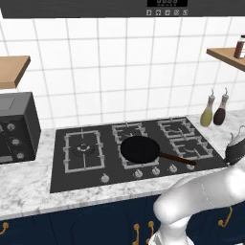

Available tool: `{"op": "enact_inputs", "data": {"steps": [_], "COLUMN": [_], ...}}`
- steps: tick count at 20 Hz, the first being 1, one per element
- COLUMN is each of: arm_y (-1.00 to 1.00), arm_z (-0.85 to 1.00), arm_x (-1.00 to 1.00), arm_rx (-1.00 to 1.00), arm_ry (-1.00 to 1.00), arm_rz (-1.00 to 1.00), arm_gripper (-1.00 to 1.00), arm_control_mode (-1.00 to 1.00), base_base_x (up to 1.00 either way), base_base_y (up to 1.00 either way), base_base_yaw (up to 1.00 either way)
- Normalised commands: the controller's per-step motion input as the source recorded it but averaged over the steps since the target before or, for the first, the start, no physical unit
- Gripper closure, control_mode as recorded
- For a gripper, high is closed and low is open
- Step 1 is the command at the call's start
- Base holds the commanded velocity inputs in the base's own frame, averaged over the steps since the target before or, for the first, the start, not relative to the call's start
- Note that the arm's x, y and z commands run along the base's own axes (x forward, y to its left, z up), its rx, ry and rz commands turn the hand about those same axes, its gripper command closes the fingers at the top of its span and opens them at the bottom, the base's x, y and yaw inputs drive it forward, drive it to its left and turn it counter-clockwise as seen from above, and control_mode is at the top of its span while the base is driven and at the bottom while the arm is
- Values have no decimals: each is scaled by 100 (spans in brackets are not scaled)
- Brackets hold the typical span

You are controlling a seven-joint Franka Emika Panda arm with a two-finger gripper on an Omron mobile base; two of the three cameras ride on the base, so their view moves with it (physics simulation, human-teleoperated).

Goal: Pick the kettle from the counter and place it on a stove burner. Then turn the burner on.

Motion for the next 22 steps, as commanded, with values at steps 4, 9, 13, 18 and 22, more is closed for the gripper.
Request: {"op": "enact_inputs", "data": {"steps": [4, 9, 13, 18, 22], "arm_y": [-50, -33, -19, -2, 0], "arm_z": [-24, -22, -32, -43, -33], "arm_x": [14, 19, 9, 3, 16], "arm_rx": [0, 0, 0, 0, 0], "arm_ry": [13, 16, 4, -2, 0], "arm_rz": [11, 10, 9, 8, 5], "arm_gripper": [-100, -100, -100, -100, -100], "arm_control_mode": [-100, -100, -100, -100, -100], "base_base_x": [0, 0, 0, 0, 0], "base_base_y": [0, 0, 0, 0, 0], "base_base_yaw": [0, 0, 0, 0, 0]}}
